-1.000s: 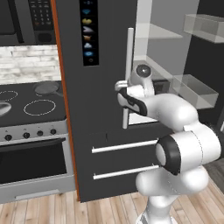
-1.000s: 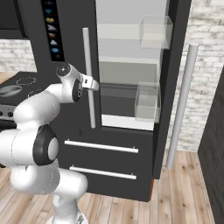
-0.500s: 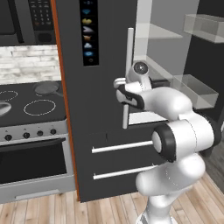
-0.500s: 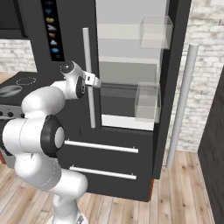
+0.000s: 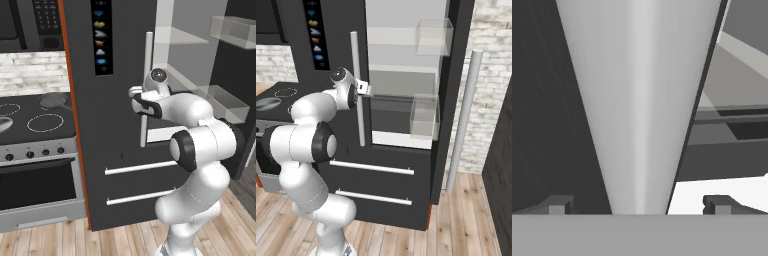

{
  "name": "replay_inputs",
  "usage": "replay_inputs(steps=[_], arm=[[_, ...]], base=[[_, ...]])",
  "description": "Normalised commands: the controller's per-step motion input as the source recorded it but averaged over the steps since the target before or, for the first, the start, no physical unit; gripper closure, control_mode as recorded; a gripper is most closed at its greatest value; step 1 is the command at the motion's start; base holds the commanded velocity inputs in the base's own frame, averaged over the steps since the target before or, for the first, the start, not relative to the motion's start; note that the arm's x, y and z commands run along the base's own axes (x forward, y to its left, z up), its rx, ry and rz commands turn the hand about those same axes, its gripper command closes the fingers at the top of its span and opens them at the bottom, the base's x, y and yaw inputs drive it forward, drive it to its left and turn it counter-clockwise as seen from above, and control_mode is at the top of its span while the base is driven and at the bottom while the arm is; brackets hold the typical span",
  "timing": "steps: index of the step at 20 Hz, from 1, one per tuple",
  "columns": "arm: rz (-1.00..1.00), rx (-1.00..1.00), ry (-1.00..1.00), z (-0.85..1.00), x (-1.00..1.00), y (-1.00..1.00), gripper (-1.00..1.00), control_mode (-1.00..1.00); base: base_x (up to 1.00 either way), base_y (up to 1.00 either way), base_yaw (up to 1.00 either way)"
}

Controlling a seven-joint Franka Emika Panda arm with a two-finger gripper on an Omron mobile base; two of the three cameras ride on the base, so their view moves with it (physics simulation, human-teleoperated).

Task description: Place one of the steaks on the plate and the other in the bowl. Then place the bowl in the fridge.

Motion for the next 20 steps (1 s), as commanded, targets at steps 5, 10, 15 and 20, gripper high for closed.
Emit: replay_inputs(steps=[5,10,15,20], arm=[[0.00,0.00,-0.02,0.00,0.13,0.00,1.00,-1.00],[-0.02,0.00,-0.02,0.00,-0.12,0.00,1.00,-1.00],[-0.12,-0.06,0.00,0.05,-0.58,0.18,1.00,-1.00],[-0.20,-0.06,0.00,0.21,-0.96,0.58,1.00,-1.00]], base=[[0.00,0.00,0.00],[0.00,0.00,0.00],[0.00,0.00,0.00],[0.00,0.00,0.00]])
